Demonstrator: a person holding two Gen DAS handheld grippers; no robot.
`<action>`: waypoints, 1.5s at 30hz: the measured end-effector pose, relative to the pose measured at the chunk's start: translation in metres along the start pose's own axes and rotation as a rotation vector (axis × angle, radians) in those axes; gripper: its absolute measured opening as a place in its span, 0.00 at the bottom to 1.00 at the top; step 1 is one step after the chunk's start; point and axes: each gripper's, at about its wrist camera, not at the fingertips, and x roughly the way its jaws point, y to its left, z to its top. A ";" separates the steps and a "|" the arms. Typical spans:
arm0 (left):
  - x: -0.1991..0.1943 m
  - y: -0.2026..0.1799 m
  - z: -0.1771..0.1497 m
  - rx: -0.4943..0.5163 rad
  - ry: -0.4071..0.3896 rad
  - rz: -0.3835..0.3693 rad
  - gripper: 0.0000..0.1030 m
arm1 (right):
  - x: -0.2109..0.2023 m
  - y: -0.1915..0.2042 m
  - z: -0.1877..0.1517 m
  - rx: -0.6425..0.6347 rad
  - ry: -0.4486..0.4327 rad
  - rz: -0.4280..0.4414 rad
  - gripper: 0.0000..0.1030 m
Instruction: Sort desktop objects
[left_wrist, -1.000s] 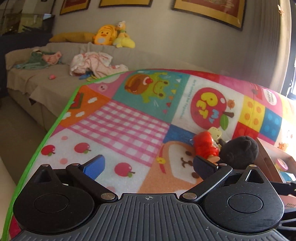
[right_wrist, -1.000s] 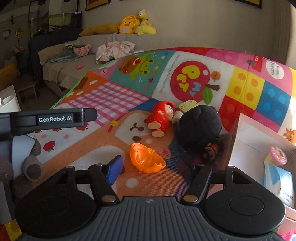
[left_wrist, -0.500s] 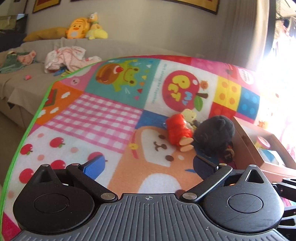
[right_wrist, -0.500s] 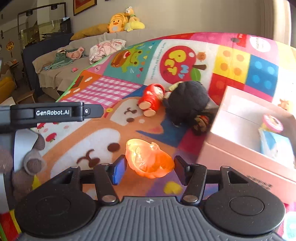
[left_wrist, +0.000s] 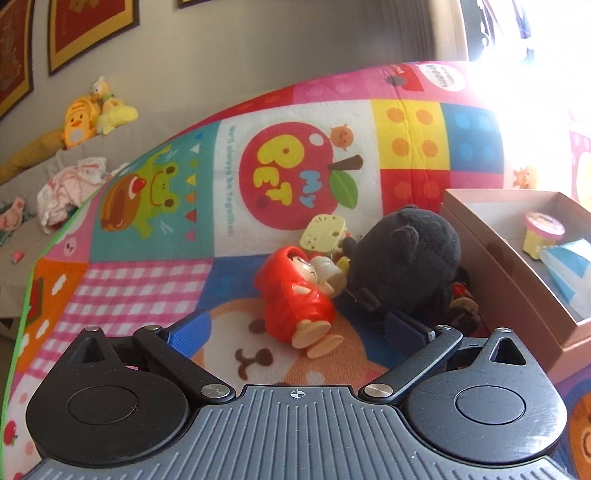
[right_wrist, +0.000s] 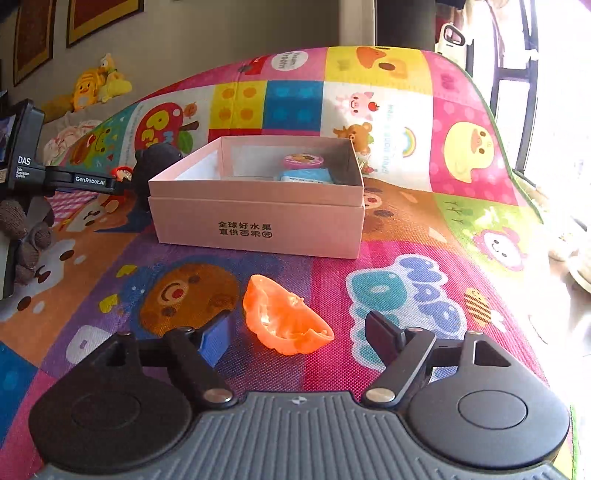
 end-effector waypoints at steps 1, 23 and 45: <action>0.007 -0.002 0.002 0.004 0.008 0.007 0.98 | -0.001 0.000 0.000 0.005 -0.013 0.006 0.87; -0.105 -0.030 -0.059 0.029 0.119 -0.406 0.54 | 0.008 -0.007 0.002 0.080 0.032 0.025 1.00; -0.114 -0.014 -0.068 -0.083 0.043 -0.308 0.94 | 0.028 -0.001 0.005 0.031 0.187 0.003 1.00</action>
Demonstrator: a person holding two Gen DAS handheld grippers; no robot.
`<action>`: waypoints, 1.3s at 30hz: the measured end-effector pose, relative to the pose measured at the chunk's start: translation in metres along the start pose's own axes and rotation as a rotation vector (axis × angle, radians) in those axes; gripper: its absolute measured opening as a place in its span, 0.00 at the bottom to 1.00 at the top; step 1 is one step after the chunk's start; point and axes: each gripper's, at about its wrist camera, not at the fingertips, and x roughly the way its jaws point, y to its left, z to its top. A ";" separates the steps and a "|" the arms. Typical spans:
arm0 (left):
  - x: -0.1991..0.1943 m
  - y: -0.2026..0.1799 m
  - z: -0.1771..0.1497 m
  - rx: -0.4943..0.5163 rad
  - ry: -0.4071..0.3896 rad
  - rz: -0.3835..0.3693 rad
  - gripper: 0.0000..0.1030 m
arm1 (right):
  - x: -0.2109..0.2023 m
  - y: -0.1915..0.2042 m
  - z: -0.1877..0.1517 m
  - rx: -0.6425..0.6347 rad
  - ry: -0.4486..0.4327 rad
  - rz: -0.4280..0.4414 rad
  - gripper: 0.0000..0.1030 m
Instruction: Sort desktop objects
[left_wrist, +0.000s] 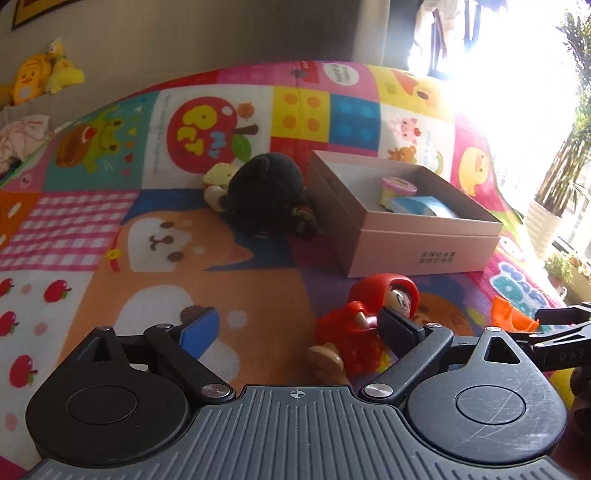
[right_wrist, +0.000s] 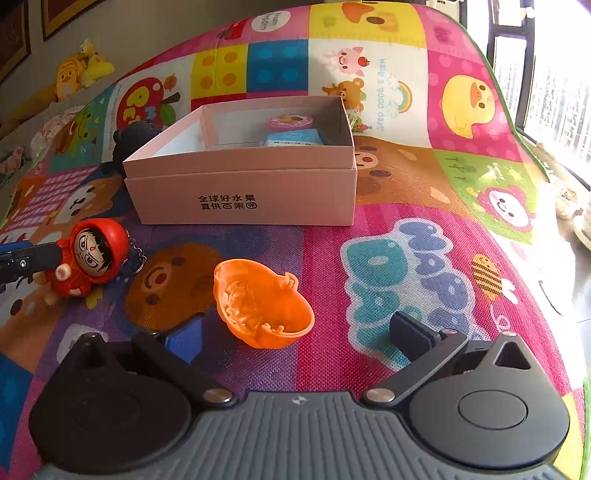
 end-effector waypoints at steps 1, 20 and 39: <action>0.000 0.006 0.000 -0.015 0.000 0.013 0.95 | 0.000 0.001 0.000 -0.006 -0.001 0.001 1.00; 0.005 -0.012 -0.017 -0.085 0.121 -0.330 0.98 | -0.011 -0.008 -0.003 0.066 -0.069 -0.022 1.00; 0.012 -0.032 -0.011 0.120 0.092 -0.206 0.99 | -0.020 -0.012 -0.005 0.096 -0.124 -0.016 1.00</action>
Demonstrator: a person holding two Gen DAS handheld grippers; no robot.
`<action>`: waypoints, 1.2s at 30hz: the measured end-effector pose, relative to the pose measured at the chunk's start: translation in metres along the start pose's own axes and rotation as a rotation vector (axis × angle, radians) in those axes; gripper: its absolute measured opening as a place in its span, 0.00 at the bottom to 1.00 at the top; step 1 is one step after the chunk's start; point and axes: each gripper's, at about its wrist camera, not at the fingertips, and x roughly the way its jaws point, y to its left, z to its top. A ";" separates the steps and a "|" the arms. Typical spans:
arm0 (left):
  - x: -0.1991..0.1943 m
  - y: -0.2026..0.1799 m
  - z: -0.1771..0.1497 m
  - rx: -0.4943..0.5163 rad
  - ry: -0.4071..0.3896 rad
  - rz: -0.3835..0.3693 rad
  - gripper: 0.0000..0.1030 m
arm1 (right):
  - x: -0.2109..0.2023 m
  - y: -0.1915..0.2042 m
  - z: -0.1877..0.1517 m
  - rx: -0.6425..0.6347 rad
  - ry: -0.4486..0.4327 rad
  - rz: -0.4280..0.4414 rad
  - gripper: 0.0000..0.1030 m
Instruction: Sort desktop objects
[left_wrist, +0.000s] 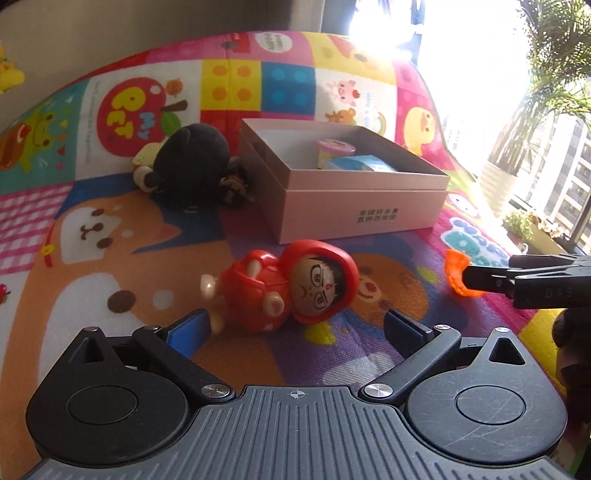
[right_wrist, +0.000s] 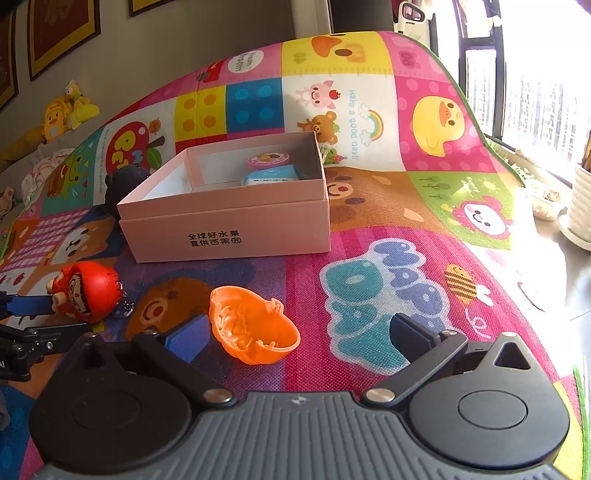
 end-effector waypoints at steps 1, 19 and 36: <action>-0.002 -0.006 -0.001 0.008 0.011 -0.069 0.99 | 0.000 0.000 0.000 0.002 0.000 0.002 1.00; -0.031 -0.004 -0.010 0.092 -0.021 0.156 1.00 | -0.002 0.069 0.044 -0.045 0.046 0.301 0.84; -0.035 0.003 -0.011 0.080 -0.009 0.131 1.00 | 0.021 0.089 0.028 -0.126 0.157 0.312 0.42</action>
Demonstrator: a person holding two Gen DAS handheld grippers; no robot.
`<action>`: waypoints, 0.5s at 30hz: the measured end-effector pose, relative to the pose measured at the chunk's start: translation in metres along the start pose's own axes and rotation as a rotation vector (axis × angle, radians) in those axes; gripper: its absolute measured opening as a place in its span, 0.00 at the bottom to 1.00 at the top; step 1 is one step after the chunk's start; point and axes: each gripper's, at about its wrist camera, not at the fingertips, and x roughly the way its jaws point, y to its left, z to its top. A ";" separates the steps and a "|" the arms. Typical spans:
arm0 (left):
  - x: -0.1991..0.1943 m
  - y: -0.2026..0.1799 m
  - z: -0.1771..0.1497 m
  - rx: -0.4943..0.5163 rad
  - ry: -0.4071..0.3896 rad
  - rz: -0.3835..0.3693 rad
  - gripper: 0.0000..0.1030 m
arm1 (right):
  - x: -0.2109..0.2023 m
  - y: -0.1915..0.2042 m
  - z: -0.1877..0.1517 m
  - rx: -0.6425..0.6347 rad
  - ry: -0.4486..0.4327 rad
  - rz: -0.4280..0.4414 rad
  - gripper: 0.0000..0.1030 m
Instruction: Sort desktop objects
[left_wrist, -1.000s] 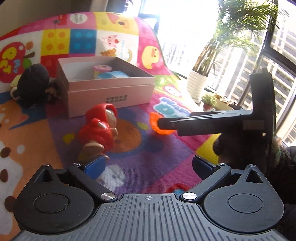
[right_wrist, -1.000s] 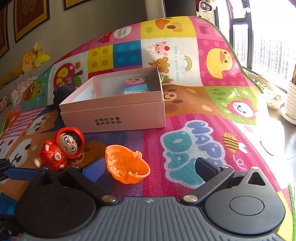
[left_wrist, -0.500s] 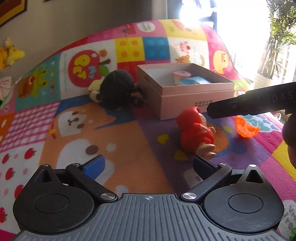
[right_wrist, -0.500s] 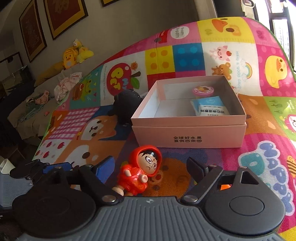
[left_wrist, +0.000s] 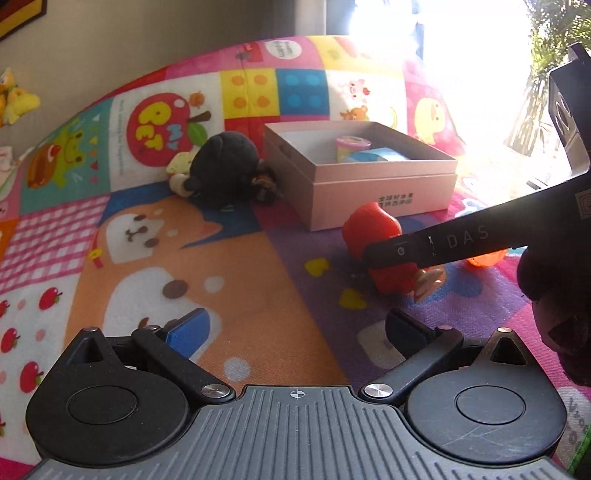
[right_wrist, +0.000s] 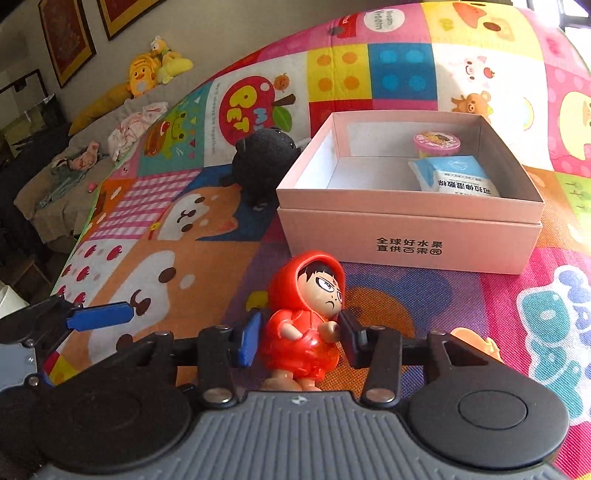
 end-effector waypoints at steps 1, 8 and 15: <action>-0.002 -0.003 0.002 0.011 -0.013 -0.006 1.00 | -0.006 -0.001 -0.005 -0.012 -0.006 0.001 0.42; 0.002 -0.005 0.017 0.012 -0.022 0.022 1.00 | -0.055 -0.016 -0.030 -0.055 -0.114 -0.062 0.49; 0.012 -0.018 0.014 0.025 0.009 -0.018 1.00 | -0.051 -0.054 -0.026 0.063 -0.133 -0.218 0.61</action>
